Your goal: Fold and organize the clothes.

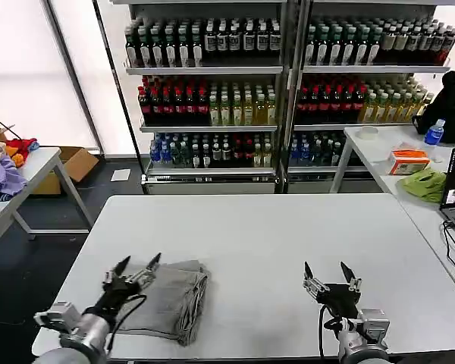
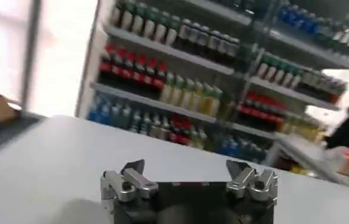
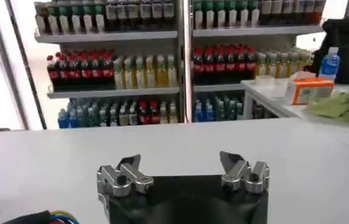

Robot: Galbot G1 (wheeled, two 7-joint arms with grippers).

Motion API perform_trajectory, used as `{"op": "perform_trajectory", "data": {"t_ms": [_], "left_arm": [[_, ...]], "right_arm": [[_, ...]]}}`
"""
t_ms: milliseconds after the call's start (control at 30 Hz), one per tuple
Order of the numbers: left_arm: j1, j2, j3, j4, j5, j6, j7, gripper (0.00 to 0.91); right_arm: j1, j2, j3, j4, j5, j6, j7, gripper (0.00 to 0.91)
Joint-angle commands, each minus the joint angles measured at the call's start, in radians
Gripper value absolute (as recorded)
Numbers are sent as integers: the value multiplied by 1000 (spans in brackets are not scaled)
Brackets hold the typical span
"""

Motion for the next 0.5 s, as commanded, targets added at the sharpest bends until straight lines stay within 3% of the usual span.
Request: {"op": "perform_trajectory", "data": {"t_ms": [33,500], "left_arm": [[44,29,-199,118,166,-34,15,907],[60,0,-114,210,243,-46,73,907]], "right_arm": [[16,-12,-15,-5,6,-3,-1,907],[-15,1,-3,10,5,1,1,907]]}}
